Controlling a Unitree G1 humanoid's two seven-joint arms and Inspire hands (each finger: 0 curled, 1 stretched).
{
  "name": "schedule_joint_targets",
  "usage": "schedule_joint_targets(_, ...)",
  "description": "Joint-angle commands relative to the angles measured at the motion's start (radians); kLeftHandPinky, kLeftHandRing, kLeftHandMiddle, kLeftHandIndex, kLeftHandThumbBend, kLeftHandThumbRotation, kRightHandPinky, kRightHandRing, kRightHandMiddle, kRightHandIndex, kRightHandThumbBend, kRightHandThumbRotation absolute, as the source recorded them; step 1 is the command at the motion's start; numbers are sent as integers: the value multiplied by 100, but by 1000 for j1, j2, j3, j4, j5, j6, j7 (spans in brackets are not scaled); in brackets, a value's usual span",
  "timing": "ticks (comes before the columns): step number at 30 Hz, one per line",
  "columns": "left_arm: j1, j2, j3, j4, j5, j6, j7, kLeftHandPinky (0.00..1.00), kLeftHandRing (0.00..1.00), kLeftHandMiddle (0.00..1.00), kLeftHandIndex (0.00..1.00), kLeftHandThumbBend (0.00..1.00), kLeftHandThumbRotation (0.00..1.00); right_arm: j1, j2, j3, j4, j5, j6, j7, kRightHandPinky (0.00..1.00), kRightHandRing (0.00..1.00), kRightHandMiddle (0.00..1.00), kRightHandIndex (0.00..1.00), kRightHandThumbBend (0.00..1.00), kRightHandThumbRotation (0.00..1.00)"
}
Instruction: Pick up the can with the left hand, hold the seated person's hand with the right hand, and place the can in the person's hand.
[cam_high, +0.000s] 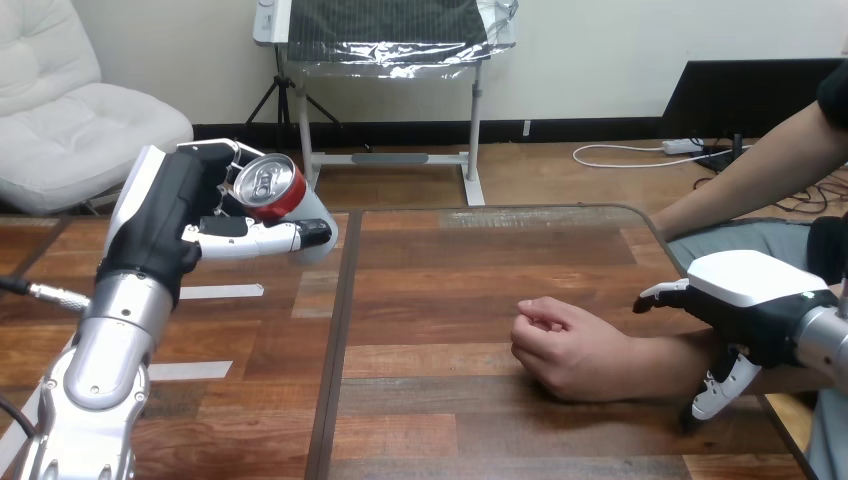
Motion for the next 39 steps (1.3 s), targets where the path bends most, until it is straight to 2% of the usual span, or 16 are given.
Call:
schedule_joint_targets(1,-45,-1,31,-21,-11,-6,3,26,31,37,42,65,0,-70,13,22,18,-43,44,-65,82,85,86,85,100,18)
schedule_joint_targets(8,-42,1,36,-18,-18,-16,-6,26,31,37,42,64,0,-74,27,49,24,-83,85,-103,80,84,85,84,100,16)
schedule_joint_targets(17,-42,2,37,-17,-16,-12,-10,25,31,37,42,65,0,-95,38,88,57,-109,106,-132,79,82,83,82,100,14)
schedule_joint_targets(22,-40,2,40,-17,-16,-12,-14,25,31,37,42,65,0,-101,42,104,69,-112,110,-149,78,80,81,81,100,15)
schedule_joint_targets(28,-40,2,42,-18,-13,-9,-13,25,31,37,42,65,0,-109,55,117,72,-111,135,-126,77,80,81,80,96,15)
schedule_joint_targets(31,-40,0,43,-15,-14,-13,-13,25,31,37,42,65,0,-113,62,125,79,-108,141,-130,76,80,81,80,96,15)
schedule_joint_targets(39,-38,5,39,-16,-4,-18,-13,26,31,37,42,65,0,-116,77,134,97,-93,126,-151,74,78,79,78,94,15)
